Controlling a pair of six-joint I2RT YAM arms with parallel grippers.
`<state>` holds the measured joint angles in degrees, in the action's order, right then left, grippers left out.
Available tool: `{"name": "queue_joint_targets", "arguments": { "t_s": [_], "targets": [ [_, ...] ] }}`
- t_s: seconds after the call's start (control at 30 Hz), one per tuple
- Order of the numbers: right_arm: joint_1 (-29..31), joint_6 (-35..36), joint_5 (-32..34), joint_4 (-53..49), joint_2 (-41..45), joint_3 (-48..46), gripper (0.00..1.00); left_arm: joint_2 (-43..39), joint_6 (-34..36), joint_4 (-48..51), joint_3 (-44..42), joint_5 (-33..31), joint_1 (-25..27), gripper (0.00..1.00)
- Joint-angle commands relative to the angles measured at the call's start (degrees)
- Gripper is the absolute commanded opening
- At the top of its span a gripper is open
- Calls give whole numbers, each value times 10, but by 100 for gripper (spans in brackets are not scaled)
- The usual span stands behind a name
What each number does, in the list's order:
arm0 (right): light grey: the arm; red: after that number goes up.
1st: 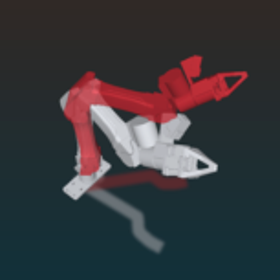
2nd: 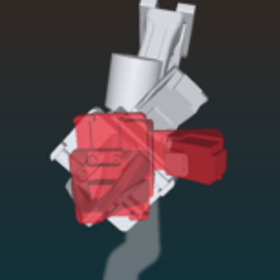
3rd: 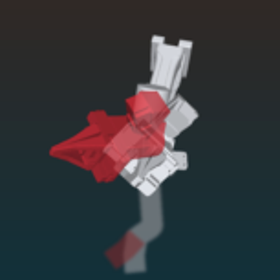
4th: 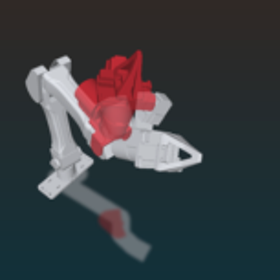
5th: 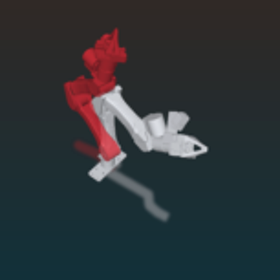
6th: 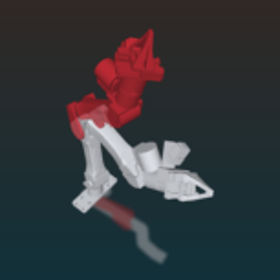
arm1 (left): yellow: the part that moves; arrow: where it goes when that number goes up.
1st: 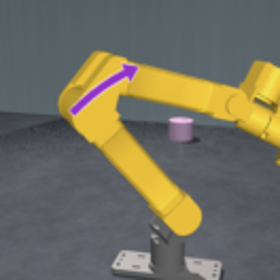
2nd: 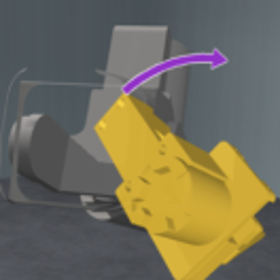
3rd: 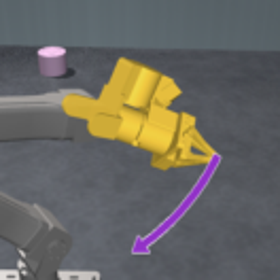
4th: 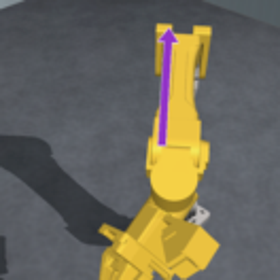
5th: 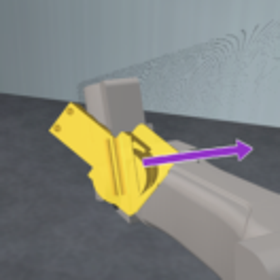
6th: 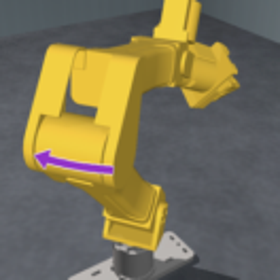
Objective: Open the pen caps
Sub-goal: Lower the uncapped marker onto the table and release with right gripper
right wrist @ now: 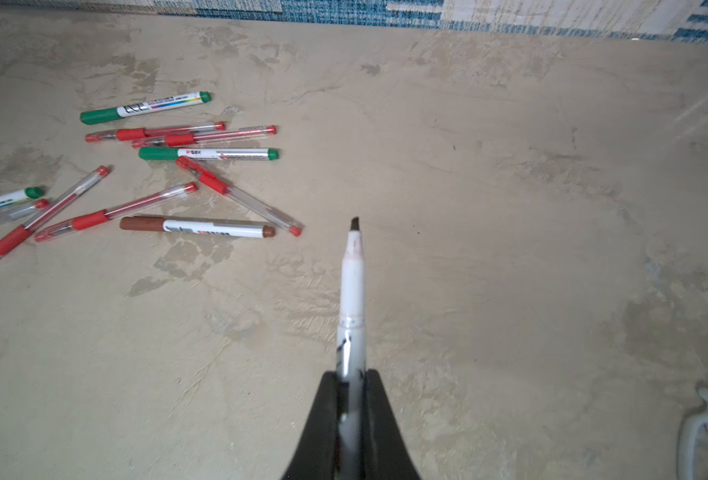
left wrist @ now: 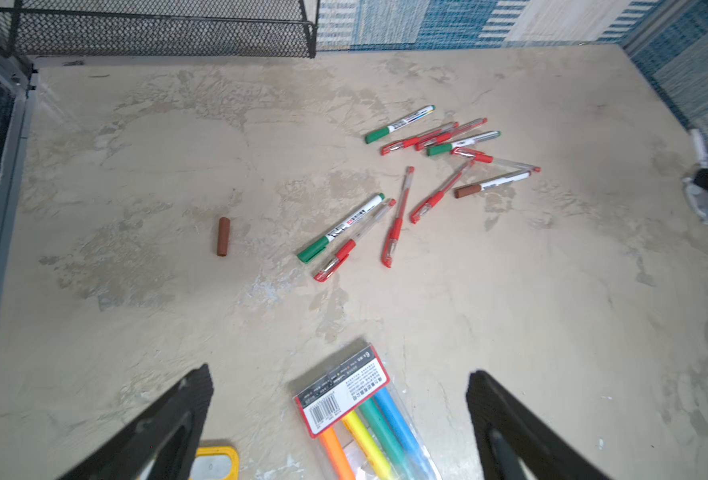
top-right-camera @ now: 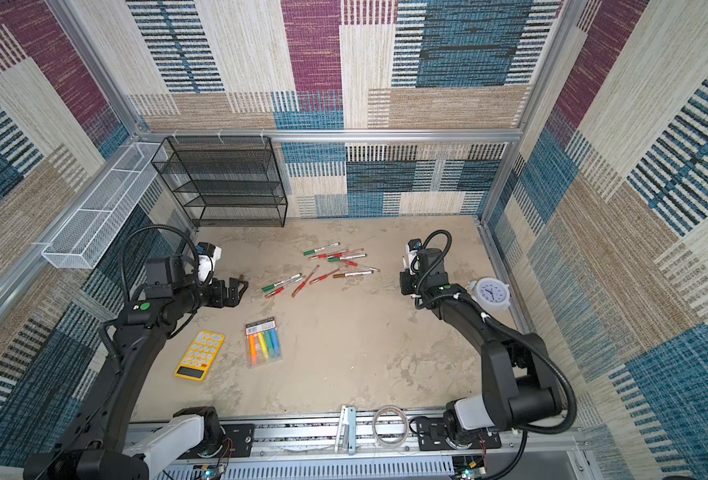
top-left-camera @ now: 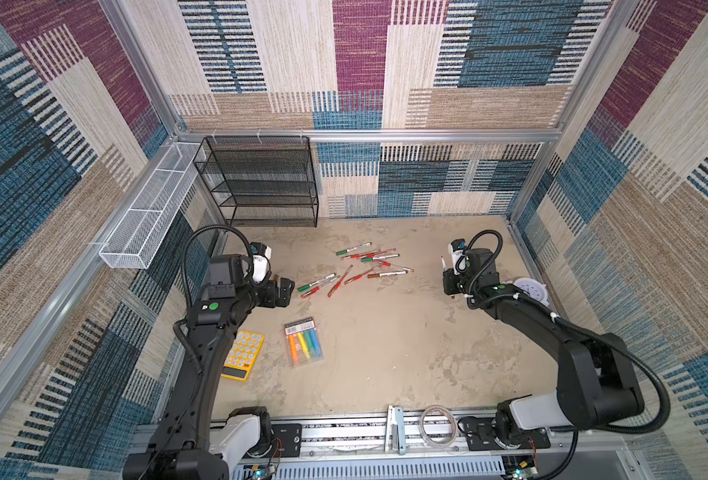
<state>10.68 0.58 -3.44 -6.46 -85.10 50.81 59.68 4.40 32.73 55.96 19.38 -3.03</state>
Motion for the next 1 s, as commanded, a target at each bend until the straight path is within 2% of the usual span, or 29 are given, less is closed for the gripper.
{"name": "queue_joint_targets", "arguments": {
  "t_s": [0.0,0.43,0.83,0.9,0.97],
  "targets": [
    [-18,39,-24,2,-56,44,0,-21,-12,-46,-26,52,-5,99],
    [-52,41,-48,-47,-266,201,1,-29,-23,-68,-38,70,-8,99],
    [-53,-13,-8,-24,-310,210,4,-36,-23,-69,-40,74,-14,99],
    [-53,-18,-7,-21,-310,204,8,-33,-24,-66,-35,70,-15,98],
    [-53,-21,-3,-14,-308,197,17,-34,-25,-68,-35,69,-15,98]
  ]
}}
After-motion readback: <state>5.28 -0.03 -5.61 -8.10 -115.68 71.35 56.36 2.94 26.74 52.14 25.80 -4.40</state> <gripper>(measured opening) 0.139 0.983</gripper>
